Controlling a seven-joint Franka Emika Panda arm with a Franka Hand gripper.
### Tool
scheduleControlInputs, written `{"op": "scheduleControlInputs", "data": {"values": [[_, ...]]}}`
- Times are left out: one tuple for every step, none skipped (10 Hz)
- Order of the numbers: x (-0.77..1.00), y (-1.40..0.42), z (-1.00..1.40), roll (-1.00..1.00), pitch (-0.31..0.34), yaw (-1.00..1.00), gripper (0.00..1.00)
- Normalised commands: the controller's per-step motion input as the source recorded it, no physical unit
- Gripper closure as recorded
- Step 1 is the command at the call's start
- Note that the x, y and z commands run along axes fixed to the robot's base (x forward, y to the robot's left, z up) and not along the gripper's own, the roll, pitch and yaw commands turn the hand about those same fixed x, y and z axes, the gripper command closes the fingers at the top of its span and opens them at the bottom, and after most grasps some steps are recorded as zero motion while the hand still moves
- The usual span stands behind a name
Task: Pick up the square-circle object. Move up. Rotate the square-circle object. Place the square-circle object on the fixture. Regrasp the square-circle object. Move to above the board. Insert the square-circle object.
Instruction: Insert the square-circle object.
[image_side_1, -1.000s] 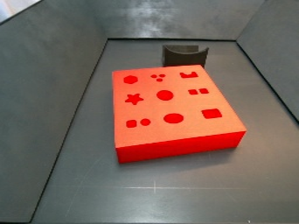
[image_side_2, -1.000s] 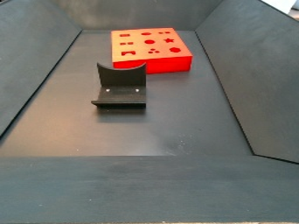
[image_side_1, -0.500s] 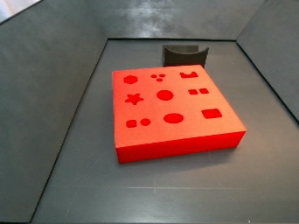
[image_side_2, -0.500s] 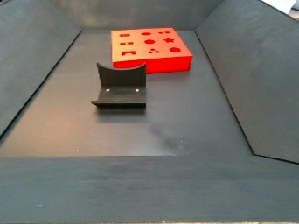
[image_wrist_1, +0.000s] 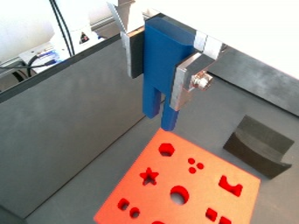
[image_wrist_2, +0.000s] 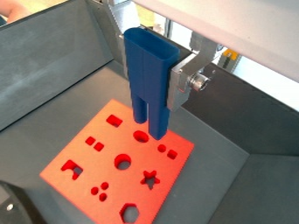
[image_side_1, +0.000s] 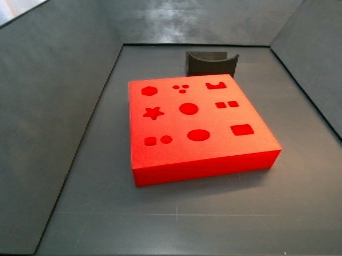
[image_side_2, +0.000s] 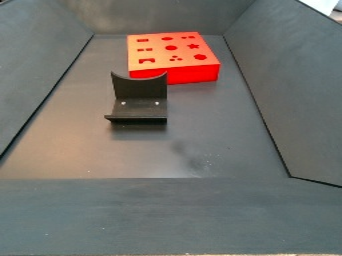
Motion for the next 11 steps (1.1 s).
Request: {"op": "scheduleControlInputs", "data": {"values": [[0.00,-0.04,0.00,0.00,0.000,0.00,1.00],[0.00,0.00,-0.03,0.01,0.000,0.00,1.00],[0.00,-0.19,-0.32,0.08,-0.040,0.00,1.00],[0.15,-0.25,-0.68,0.09,-0.123,0.21,1.00],[0.26,-0.26,-0.75,0.07,-0.136,0.48,1.00],[0.23,-0.18,-0.60,0.00,-0.164,0.59,1.00],[0.19,-0.17,-0.59,0.00,-0.176,0.64,1.00],[0.16,-0.38,-0.71,0.06,-0.160,0.57,1.00],[0.07,-0.50,-0.72,0.20,-0.156,0.51,1.00],[0.00,-0.48,-0.69,0.21,-0.164,0.51,1.00],[0.00,-0.36,-0.51,0.32,-0.174,0.55,1.00]]}}
